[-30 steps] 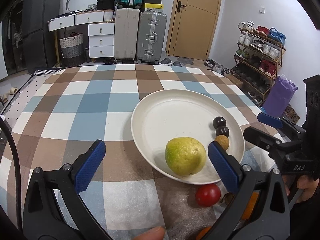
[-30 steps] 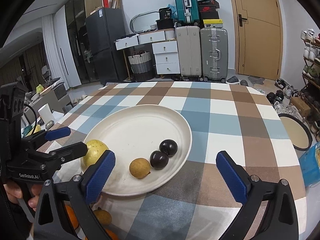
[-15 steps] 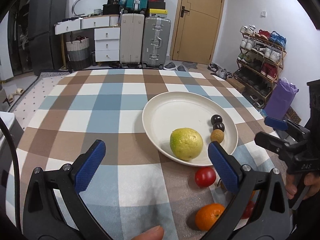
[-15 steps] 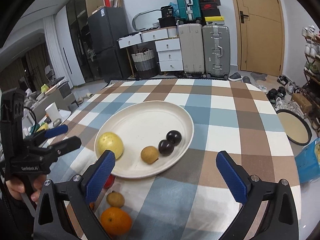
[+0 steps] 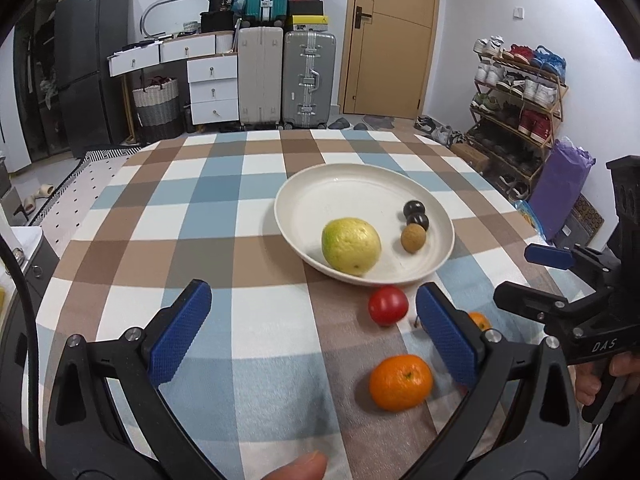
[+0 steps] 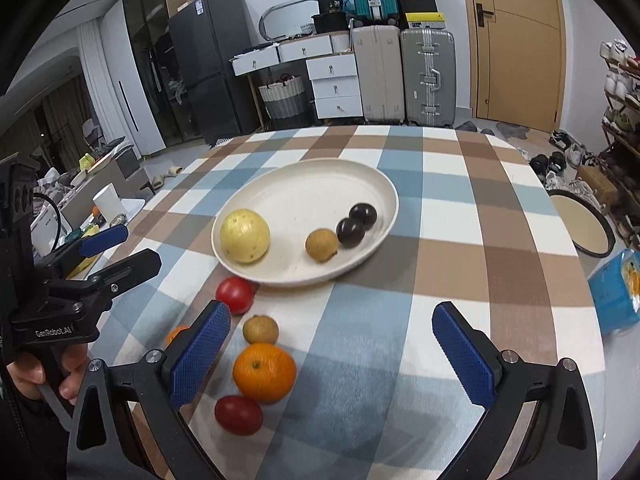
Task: Organize fruits
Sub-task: 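Withdraw both open grippers from the white plate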
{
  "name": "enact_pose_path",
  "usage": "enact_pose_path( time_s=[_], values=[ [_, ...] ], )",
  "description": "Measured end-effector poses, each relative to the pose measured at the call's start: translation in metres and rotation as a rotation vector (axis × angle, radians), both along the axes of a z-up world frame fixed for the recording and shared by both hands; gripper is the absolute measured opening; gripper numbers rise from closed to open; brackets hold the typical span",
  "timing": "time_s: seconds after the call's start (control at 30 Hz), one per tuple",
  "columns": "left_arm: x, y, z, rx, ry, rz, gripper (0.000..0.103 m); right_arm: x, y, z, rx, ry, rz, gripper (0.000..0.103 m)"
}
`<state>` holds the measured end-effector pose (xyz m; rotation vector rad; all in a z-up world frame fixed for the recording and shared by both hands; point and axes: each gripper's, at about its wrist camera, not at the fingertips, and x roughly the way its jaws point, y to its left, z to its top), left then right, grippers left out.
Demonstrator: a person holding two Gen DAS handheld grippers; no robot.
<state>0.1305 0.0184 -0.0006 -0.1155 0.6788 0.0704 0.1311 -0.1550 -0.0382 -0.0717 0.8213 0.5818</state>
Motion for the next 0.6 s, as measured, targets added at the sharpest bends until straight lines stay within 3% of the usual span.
enact_pose_path(
  time_s=[0.6],
  values=[
    [-0.021, -0.015, -0.027, -0.022, 0.094, -0.073, 0.102, -0.040, 0.000, -0.017, -0.051, 0.073, 0.039, 0.103]
  ],
)
